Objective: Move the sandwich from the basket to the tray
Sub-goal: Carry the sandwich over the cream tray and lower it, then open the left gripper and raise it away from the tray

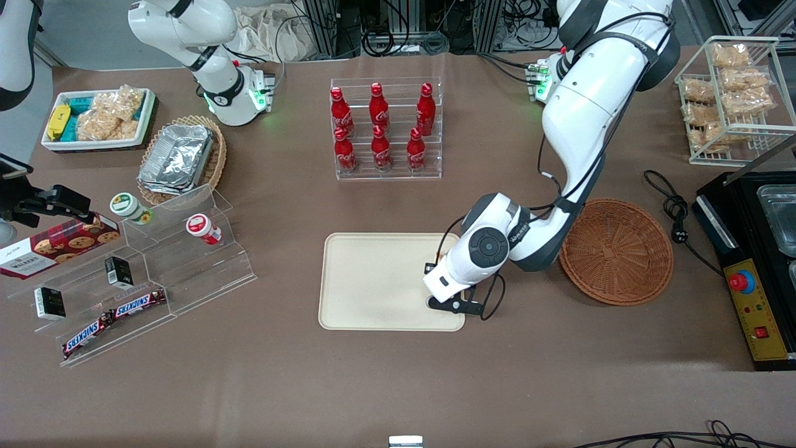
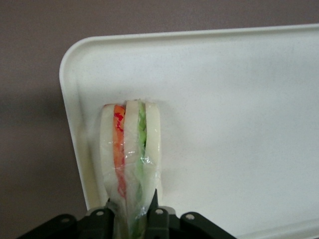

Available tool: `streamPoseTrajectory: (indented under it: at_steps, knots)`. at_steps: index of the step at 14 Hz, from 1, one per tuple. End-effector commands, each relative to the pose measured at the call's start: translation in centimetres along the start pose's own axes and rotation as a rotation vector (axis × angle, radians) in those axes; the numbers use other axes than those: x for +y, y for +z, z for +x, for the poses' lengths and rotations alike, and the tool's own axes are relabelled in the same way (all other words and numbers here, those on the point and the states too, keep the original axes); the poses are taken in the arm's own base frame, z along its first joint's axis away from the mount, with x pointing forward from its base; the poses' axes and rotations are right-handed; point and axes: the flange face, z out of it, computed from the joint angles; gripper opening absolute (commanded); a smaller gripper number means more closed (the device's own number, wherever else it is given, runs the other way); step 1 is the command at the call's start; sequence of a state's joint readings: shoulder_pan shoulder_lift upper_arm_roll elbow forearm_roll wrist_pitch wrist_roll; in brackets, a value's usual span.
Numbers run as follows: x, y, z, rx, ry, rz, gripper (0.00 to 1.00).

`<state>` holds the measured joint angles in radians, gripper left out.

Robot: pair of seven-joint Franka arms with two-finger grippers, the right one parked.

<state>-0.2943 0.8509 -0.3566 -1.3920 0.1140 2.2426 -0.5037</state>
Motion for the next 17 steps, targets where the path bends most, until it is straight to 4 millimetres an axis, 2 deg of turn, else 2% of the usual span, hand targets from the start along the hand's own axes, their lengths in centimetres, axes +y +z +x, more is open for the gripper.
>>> streamPoseTrajectory:
  at_steps: [1,5,7,8,10,13,15,17]
  knots:
    - [0.6,-1.5,0.4,0.03,-0.077,0.006,1.0]
    - [0.8,-5.3,0.7,0.049,-0.109,0.012,1.0]
    - [0.9,-8.8,0.6,0.069,-0.114,0.016,1.0]
    - [-0.2,-11.5,1.1,0.093,-0.132,0.012,1.0]
    - [-3.0,-17.8,1.5,0.131,-0.154,0.023,1.0]
    - [-9.4,-26.3,0.4,0.092,-0.124,0.114,0.99]
    - [-13.9,-31.3,-0.5,0.083,-0.064,0.141,0.99]
    - [-17.5,-35.2,-1.8,0.077,-0.036,0.164,0.99]
